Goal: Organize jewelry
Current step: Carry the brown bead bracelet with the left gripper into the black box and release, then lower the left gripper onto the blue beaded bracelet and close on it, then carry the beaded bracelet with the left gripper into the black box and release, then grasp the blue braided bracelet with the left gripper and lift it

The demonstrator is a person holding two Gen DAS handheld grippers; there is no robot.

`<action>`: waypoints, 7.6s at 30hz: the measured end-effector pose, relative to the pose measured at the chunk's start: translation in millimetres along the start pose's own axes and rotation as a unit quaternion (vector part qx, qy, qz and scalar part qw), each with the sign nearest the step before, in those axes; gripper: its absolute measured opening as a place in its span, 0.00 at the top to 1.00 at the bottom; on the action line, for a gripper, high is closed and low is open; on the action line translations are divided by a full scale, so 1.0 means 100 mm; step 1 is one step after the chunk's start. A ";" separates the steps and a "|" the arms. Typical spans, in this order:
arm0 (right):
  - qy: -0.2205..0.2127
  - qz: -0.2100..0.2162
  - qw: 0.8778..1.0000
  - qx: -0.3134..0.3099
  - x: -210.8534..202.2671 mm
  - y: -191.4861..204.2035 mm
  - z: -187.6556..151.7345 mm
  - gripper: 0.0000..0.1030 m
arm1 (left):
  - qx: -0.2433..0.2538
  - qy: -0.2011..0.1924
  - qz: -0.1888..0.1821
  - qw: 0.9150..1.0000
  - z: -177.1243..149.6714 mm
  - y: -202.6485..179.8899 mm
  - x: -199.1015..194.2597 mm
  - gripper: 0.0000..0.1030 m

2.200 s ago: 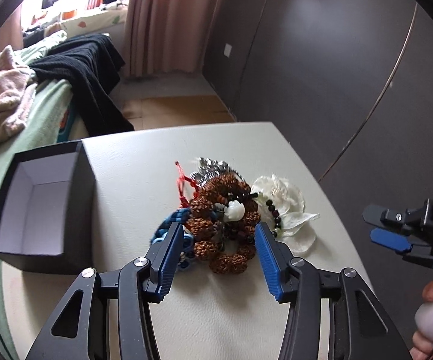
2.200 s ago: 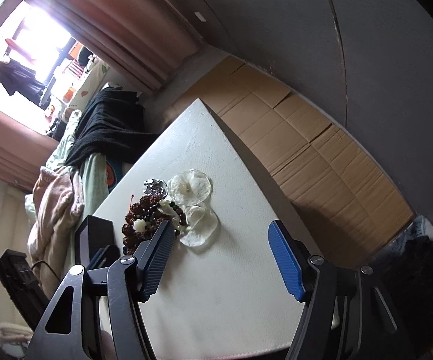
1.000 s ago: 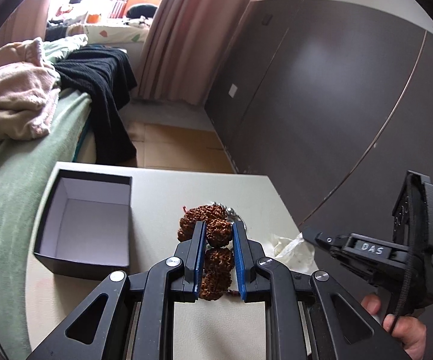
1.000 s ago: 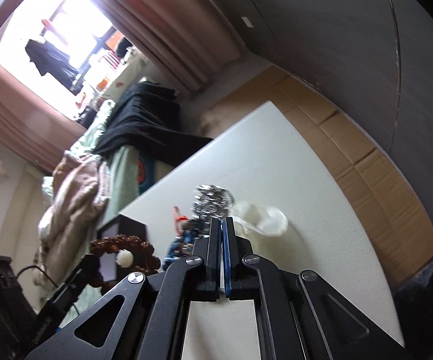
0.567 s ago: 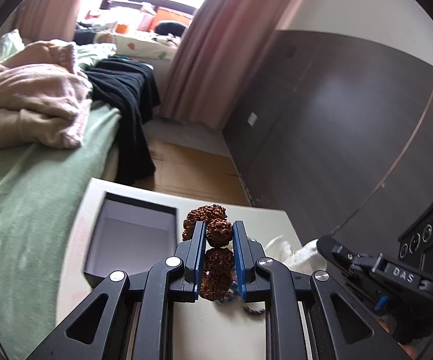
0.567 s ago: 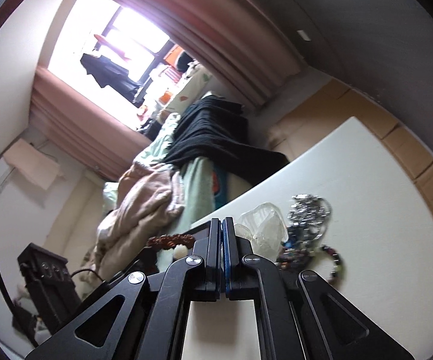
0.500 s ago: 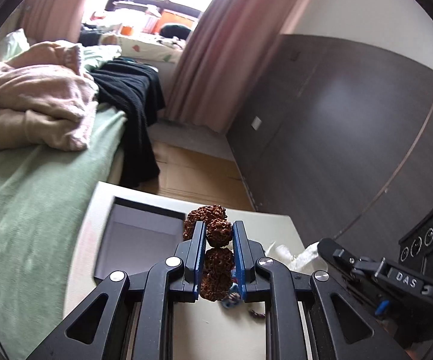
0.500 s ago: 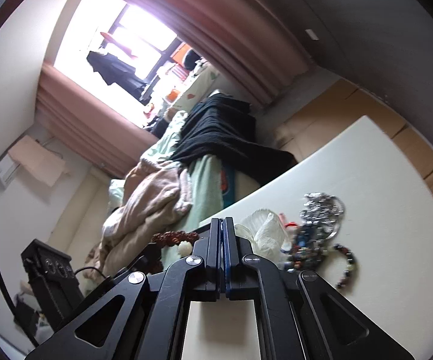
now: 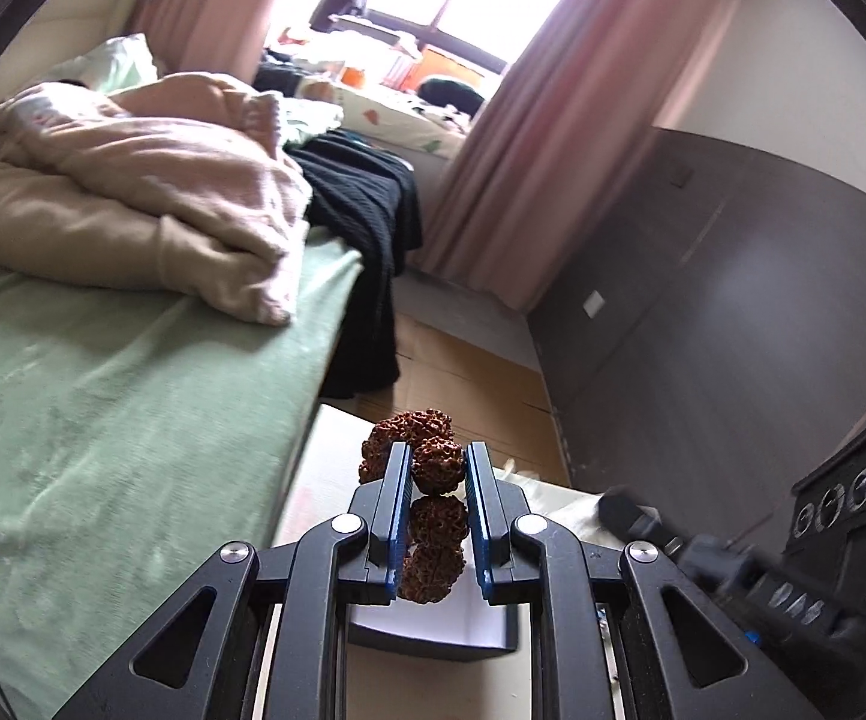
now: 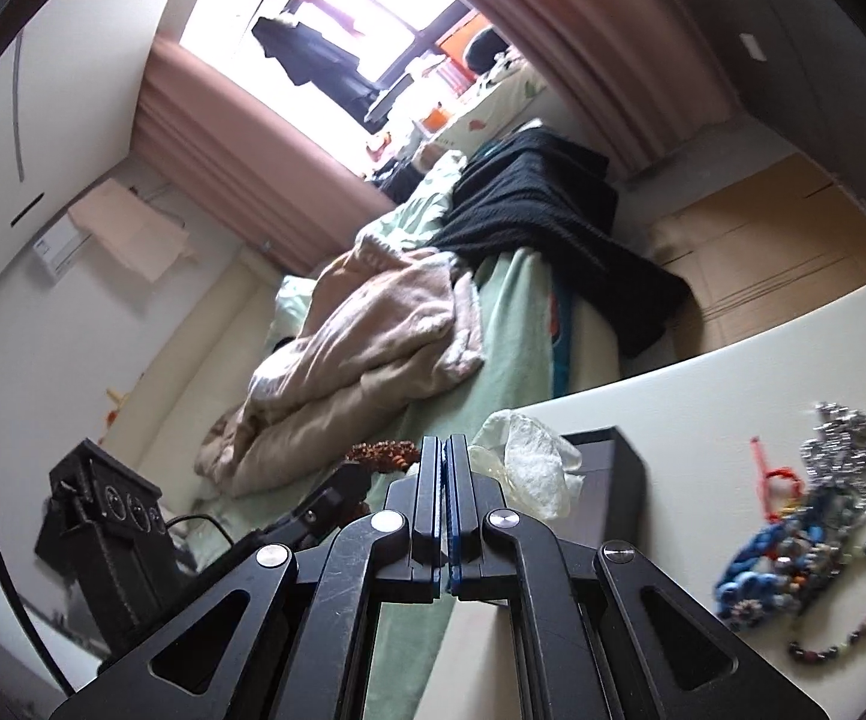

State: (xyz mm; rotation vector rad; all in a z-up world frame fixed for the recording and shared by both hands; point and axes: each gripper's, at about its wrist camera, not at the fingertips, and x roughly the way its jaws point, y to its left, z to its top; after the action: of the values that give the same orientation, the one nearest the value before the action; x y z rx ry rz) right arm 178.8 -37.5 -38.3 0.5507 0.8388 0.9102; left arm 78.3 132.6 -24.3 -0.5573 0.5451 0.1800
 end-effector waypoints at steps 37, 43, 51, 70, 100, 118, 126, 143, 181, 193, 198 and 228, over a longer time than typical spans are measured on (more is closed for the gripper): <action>0.011 -0.233 0.970 0.067 -1.28 -0.76 -0.24 0.44 | 0.082 0.074 -0.009 0.994 -0.49 -0.62 0.14 0.37; 0.021 -0.265 0.957 0.118 -1.42 -1.02 -0.29 0.44 | 0.123 0.088 -0.024 0.988 -0.69 -0.89 0.20 0.37; 0.020 -0.272 0.946 0.176 -1.56 -1.36 -0.30 0.44 | 0.127 0.143 -0.050 0.980 -0.72 -1.21 0.49 0.44; 0.016 -0.266 0.937 0.227 -1.56 -1.65 -0.25 0.44 | 0.140 0.255 -0.013 0.957 -1.17 -1.38 1.29 0.75; 0.098 -0.324 0.935 0.104 -0.71 -1.49 -0.29 0.68 | 0.075 0.195 -0.088 0.974 -0.65 -1.11 0.68 0.90; 0.099 -0.304 0.945 0.066 -0.76 -1.32 -0.33 0.91 | 0.031 0.139 -0.079 0.987 -0.27 -0.63 0.29 0.90; 0.040 -0.217 0.973 0.064 -0.99 -0.94 -0.23 0.91 | 0.022 0.117 -0.072 0.990 -0.11 -0.44 0.18 0.90; 0.001 -0.131 0.991 0.040 -0.69 -0.37 -0.10 0.91 | -0.014 0.155 -0.058 0.986 -0.01 -0.19 0.50 0.77; -0.029 -0.165 0.982 0.092 -1.05 -0.65 -0.04 0.39 | 0.059 0.105 -0.063 0.991 -0.15 -0.60 0.39 0.27; -0.030 -0.237 0.964 0.113 -1.41 -0.90 -0.11 0.39 | 0.161 0.167 -0.064 0.971 -0.67 -1.08 0.50 0.27; -0.035 -0.239 0.961 0.137 -1.60 -1.03 -0.14 0.39 | 0.192 0.188 -0.055 0.962 -0.91 -1.23 0.59 0.29; -0.041 -0.264 0.943 0.198 -1.86 -1.43 -0.05 0.39 | 0.290 0.211 0.017 0.933 -1.44 -1.50 1.26 0.85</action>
State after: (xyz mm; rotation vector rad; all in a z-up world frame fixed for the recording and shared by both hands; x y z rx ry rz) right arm 176.4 -269.8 -72.2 0.6611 1.0353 0.2234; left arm 167.2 -69.9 -126.6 -0.0008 0.9833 -0.0763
